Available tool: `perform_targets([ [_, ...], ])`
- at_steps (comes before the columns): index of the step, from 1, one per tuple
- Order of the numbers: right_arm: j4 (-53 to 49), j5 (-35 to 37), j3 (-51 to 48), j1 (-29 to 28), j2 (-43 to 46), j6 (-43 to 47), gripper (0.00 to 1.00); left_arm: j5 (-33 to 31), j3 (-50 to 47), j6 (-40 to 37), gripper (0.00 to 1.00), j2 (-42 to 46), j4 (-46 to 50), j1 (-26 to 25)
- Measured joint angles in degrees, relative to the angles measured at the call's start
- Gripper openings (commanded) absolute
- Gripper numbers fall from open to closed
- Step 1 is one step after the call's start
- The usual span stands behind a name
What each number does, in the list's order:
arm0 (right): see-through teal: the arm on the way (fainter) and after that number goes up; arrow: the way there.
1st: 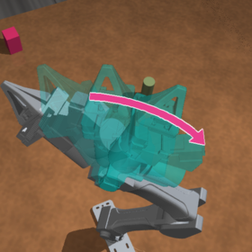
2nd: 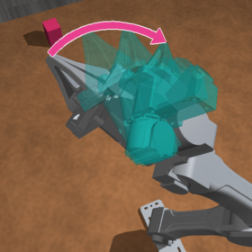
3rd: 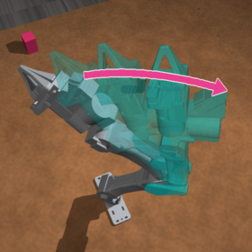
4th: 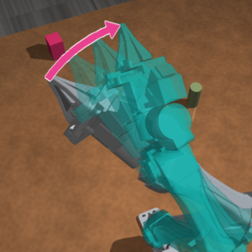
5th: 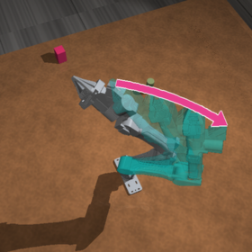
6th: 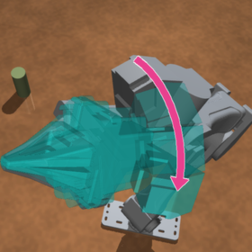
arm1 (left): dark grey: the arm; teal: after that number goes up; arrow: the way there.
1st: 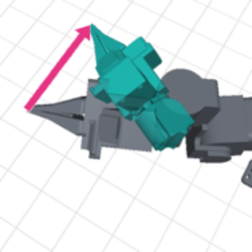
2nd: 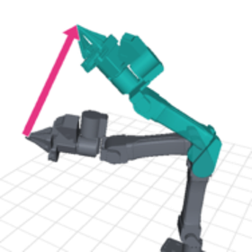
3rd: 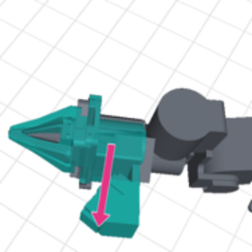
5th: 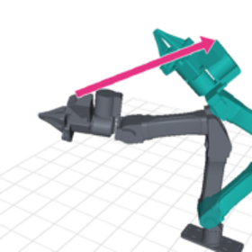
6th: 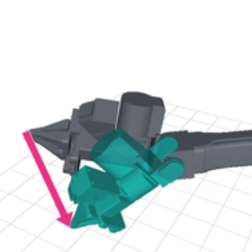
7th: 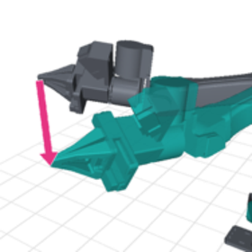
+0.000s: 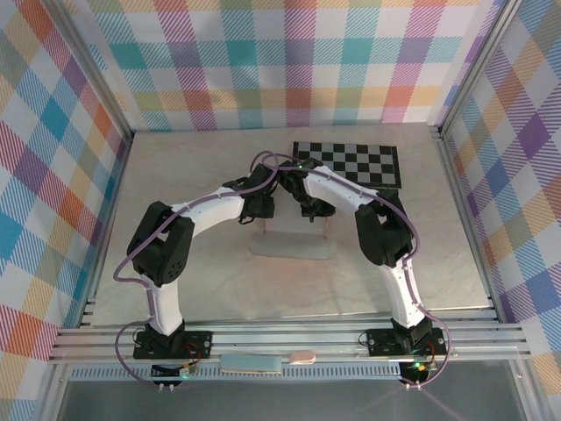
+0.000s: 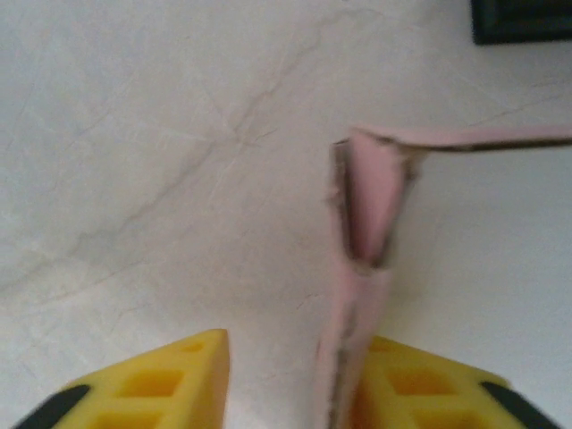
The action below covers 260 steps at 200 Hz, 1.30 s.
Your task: Fold the paper box
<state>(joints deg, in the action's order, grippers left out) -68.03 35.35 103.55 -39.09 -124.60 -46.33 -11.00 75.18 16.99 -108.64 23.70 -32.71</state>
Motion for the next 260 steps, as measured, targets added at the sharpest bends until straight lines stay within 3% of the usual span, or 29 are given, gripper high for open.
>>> perform_targets([
  [40, 0.04, -0.04, -1.25, 0.0, 0.02, -0.22, 0.0, 3.61, 1.62, 3.52, 0.47, 1.22, 2.19, 0.94],
  [47, 0.07, -0.02, -1.4, 0.02, 0.04, -0.42, 0.0, 4.37, 1.88, 4.15, 0.52, 1.7, 2.27, 1.14],
  [87, 1.33, -0.83, -3.02, 0.76, 1.27, -0.92, 0.0, 7.13, 2.78, 6.62, 0.53, 4.26, 3.82, 1.7],
  [132, 2.62, -3.91, -4.68, 2.27, 2.71, -1.75, 0.0, 6.45, 3.76, 8.79, 0.53, 7.65, 8.02, 2.47],
  [163, 1.84, -8.17, -4.55, 4.13, 2.95, -4.48, 0.0, 1.57, 7.45, 10.86, 0.53, 10.84, 13.35, 3.48],
  [198, -1.01, -16.33, -3.87, 5.68, 2.95, -13.2, 0.0, -3.23, 12.02, 12.15, 0.54, 14.97, 17.46, 4.26],
  [260, 0.09, -33.09, -8.11, 6.1, 3.39, -35.3, 0.0, -4.02, 18.27, 12.17, 0.53, 15.39, 21.51, 4.37],
])
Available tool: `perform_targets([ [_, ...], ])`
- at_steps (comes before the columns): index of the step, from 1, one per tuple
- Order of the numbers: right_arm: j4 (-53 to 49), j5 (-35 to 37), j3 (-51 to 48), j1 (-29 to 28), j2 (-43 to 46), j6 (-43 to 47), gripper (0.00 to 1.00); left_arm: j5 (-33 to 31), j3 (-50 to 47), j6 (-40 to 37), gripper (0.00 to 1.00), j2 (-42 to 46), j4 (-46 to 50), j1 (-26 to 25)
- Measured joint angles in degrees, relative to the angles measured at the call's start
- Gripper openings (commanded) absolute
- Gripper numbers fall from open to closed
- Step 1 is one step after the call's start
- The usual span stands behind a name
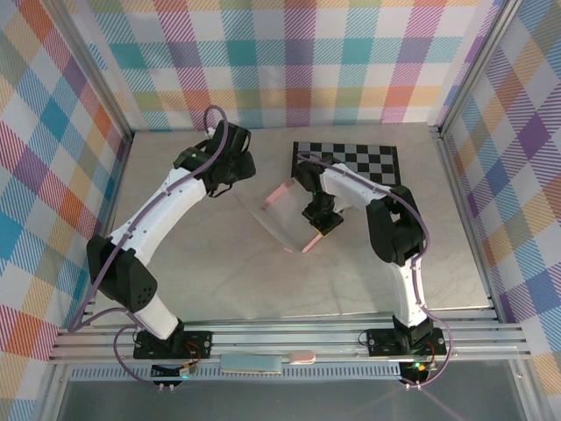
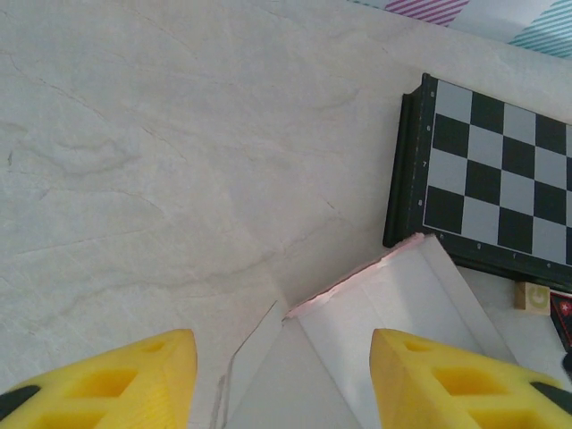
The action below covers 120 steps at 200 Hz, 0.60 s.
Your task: Fold the paper box
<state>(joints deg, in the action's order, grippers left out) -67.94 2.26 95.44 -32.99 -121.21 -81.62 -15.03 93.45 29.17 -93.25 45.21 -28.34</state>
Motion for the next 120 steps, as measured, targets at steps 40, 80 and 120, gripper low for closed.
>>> perform_targets([
  [40, 5.95, -11.89, -8.83, 0.7, 2.1, -12.7, 0.02, 1.07, 2.32, -0.39, 0.53, -0.02, 2.1, 0.0],
  [80, 11.69, -15.63, -13.11, 0.66, 4.17, -21.62, 0.35, 2.12, 3.58, -1.64, 0.54, -0.02, 4.42, 0.0],
  [120, 13.7, -14.51, -13.92, 0.68, 7.1, -23.74, 0.58, 4.96, 3.56, -3.21, 0.55, -0.02, 4.61, 0.0],
])
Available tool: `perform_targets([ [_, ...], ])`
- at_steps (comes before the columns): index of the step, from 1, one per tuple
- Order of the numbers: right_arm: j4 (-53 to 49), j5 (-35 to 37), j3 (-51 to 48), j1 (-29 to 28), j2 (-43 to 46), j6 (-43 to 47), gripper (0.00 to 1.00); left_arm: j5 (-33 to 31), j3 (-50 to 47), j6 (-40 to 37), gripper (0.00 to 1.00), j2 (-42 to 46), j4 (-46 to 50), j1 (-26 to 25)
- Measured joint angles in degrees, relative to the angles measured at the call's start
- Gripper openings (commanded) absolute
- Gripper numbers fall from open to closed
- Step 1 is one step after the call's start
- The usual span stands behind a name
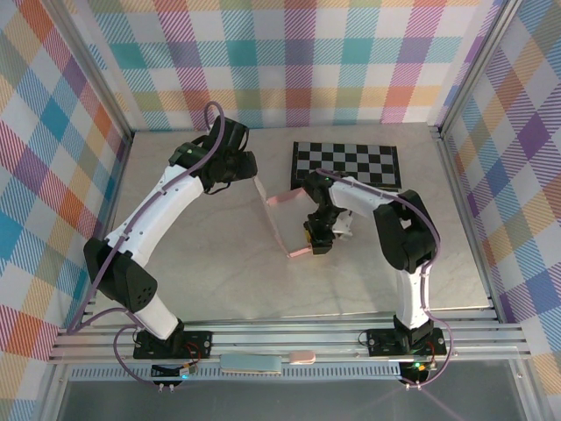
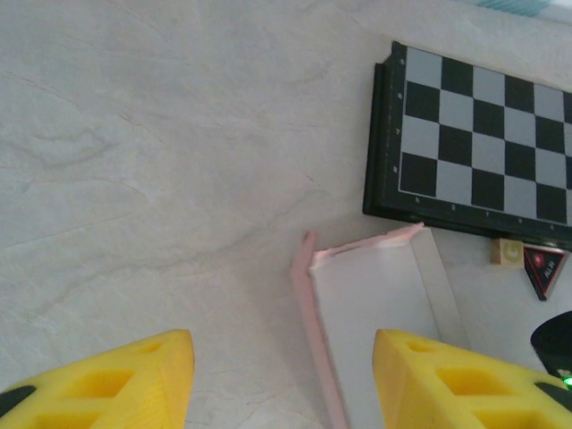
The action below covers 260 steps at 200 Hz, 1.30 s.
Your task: Fold the paper box
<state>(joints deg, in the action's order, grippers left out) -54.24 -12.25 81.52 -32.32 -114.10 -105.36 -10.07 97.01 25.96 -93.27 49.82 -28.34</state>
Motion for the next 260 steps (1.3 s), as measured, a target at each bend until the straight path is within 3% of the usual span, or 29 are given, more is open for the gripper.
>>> perform_targets([
  [29, -0.46, 3.32, 0.74, 0.13, 3.85, 2.78, 0.69, 1.99, 0.0, -0.31, 0.55, 0.0, -0.02, 0.0],
  [72, -0.72, 10.8, 3.78, 1.2, 10.29, 13.92, 0.7, 3.85, -0.02, -0.28, 0.54, -0.04, -0.02, 0.0],
  [93, 2.99, 13.57, 4.11, 2.8, 12.28, 29.0, 0.71, 4.04, -0.26, -0.22, 0.55, -0.04, 0.0, 0.09],
  [122, 8.66, 10.12, 4.11, 7.3, 10.51, 53.31, 0.69, 6.16, -5.53, 2.51, 0.53, 1.05, -1.16, 2.95],
  [140, 9.86, 6.19, 4.04, 9.97, 7.52, 64.54, 0.59, 7.19, -12.96, 6.29, 0.45, 3.32, -2.1, 8.02],
  [155, 10.51, 3.54, 3.82, 11.69, 4.72, 71.45, 0.5, 8.2, -19.23, 9.55, 0.29, 5.53, -2.69, 12.09],
  [170, 10.47, 2.47, 3.78, 12.37, 2.49, 75.21, 0.4, 10.34, -23.89, 11.78, 0.18, 6.67, -3.93, 14.99],
  [180, 10.49, 2.03, 3.78, 12.39, 1.27, 76.52, 0.42, 12.98, -26.01, 13.35, 0.15, 6.34, -5.84, 15.34],
  [194, 10.64, 1.25, 3.78, 12.39, -0.02, 78.47, 0.48, 18.1, -28.28, 15.67, 0.13, 4.04, -9.84, 14.97],
  [217, 11.98, -0.68, 3.78, 12.39, -1.29, 81.4, 0.49, 23.71, -30.58, 19.02, 0.13, -1.88, -16.22, 13.62],
  [260, 12.87, -3.41, 5.86, 12.37, -4.22, 85.02, 0.36, 29.22, -32.04, 23.3, 0.13, -8.55, -24.74, 11.54],
])
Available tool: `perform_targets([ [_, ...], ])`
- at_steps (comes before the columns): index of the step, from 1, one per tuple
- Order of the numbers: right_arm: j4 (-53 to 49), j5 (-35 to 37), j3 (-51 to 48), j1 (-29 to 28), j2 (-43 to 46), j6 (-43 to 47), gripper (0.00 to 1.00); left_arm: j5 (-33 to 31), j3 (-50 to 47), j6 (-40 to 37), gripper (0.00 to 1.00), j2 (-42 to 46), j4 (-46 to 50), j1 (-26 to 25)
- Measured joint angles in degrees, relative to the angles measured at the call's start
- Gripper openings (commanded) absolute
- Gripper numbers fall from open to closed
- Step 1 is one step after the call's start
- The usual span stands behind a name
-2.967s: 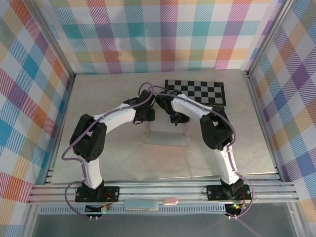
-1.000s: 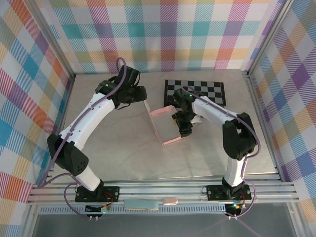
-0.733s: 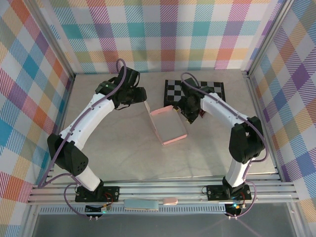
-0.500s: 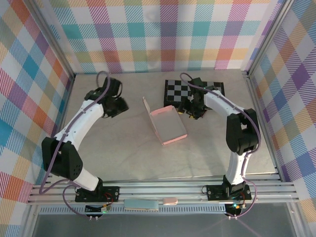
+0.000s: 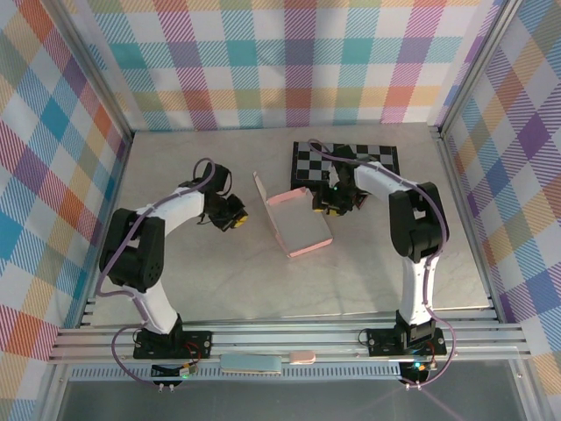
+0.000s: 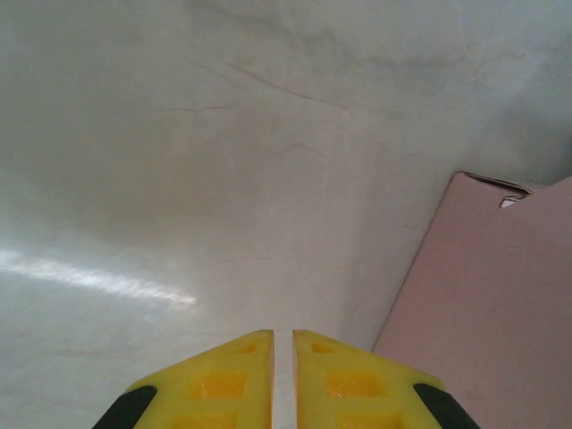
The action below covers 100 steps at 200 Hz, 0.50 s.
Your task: Fold the paper box
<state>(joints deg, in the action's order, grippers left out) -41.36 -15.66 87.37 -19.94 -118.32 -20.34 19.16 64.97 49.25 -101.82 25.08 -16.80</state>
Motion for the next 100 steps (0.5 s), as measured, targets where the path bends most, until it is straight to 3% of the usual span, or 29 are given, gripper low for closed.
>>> perform_targets([
  [49, -0.74, 0.0, 4.28, -1.64, -3.54, 2.8, 0.21, 2.78, 0.31, 3.48, 0.11, -5.79, -7.8, -1.77],
  [100, -2.95, 4.5, 7.3, -6.36, -3.89, 5.22, 0.13, 3.52, 0.98, 5.68, 0.11, -8.7, -12.83, -2.64],
])
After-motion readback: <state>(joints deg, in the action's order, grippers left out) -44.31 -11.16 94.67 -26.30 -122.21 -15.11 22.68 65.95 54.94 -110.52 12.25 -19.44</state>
